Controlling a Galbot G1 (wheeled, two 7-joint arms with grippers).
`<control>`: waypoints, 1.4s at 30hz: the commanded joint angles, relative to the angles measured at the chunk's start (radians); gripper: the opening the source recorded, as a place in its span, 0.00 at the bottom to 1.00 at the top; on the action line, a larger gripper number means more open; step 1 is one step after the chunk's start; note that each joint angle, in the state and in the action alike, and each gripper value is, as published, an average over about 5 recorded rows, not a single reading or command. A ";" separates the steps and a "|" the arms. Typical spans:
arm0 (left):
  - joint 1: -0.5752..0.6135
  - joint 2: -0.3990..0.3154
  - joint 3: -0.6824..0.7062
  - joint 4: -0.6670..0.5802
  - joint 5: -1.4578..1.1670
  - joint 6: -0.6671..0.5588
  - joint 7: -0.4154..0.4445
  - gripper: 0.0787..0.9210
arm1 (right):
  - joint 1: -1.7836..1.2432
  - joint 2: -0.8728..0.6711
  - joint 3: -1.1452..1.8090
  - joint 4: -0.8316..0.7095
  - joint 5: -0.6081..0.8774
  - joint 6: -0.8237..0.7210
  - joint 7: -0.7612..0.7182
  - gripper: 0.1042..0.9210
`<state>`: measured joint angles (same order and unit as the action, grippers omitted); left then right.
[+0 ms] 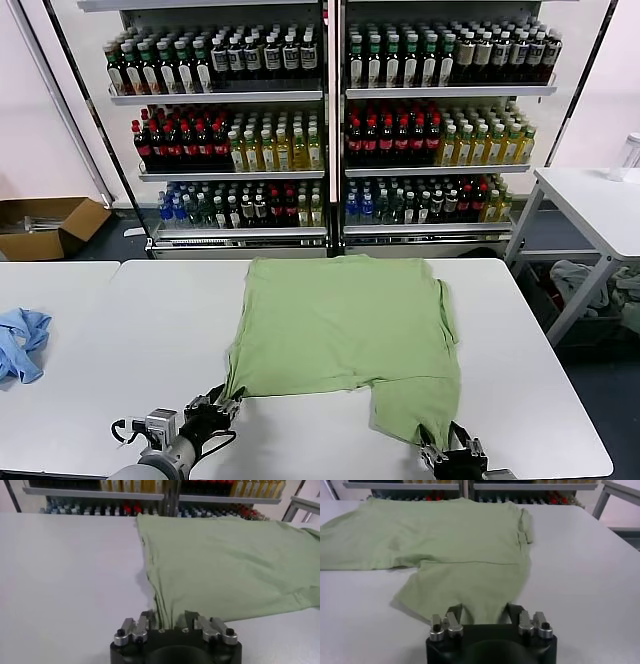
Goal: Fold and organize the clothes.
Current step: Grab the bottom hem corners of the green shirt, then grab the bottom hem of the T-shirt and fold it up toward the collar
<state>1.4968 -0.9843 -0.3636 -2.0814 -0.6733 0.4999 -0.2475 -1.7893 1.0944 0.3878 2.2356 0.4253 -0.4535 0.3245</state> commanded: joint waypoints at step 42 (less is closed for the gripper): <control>-0.337 0.065 0.105 -0.020 -0.112 -0.048 -0.079 0.01 | 0.403 -0.182 0.087 0.034 0.049 -0.029 -0.027 0.01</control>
<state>1.4125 -0.9199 -0.3593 -2.1755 -0.7319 0.4391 -0.2775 -1.5554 0.9743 0.4707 2.3233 0.4466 -0.4550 0.3240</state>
